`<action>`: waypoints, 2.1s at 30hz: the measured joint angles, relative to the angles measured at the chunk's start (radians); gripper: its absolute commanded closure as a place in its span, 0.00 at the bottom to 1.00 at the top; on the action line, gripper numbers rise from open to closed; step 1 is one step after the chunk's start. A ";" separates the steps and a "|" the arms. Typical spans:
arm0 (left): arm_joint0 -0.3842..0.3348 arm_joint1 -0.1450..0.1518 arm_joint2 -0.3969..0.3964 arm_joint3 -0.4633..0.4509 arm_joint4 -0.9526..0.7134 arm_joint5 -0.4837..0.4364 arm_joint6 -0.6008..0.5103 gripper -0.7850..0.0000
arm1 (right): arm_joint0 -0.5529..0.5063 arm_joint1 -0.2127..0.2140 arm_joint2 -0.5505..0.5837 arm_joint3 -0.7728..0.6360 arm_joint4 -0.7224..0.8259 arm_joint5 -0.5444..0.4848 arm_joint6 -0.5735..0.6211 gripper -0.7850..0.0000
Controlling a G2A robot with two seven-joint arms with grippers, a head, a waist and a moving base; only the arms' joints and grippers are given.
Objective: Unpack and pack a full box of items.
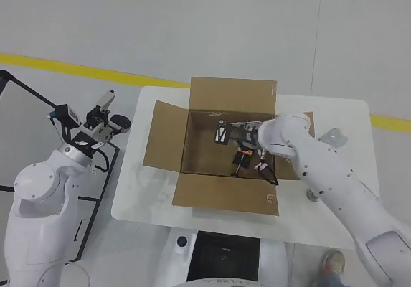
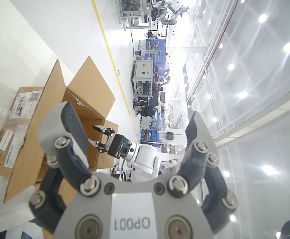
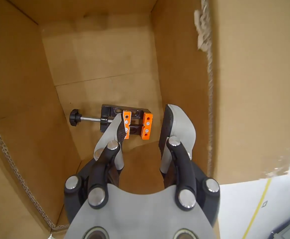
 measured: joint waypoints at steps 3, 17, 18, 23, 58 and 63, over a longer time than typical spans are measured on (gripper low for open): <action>0.000 0.000 0.000 0.000 0.000 0.000 0.000 0.00 | -0.001 0.000 0.001 0.001 0.001 -0.001 -0.001 0.65; 0.000 0.000 0.000 0.000 0.000 0.000 0.000 0.00 | 0.042 0.001 0.051 0.279 0.095 -0.051 -0.074 0.81; 0.000 0.000 0.000 0.000 0.000 0.000 0.000 0.00 | 0.052 -0.004 0.038 0.295 0.096 -0.053 -0.072 0.80; 0.000 0.000 0.000 0.000 0.000 0.000 0.000 0.00 | 0.093 -0.034 -0.020 0.359 0.110 -0.034 -0.070 0.74; 0.000 0.000 0.000 0.000 0.000 0.000 0.000 0.00 | 0.238 -0.170 -0.168 0.721 0.155 0.001 -0.192 0.85; 0.000 0.000 0.000 0.000 0.000 0.000 0.000 0.00 | 0.261 -0.192 -0.186 0.771 0.156 -0.014 -0.199 0.82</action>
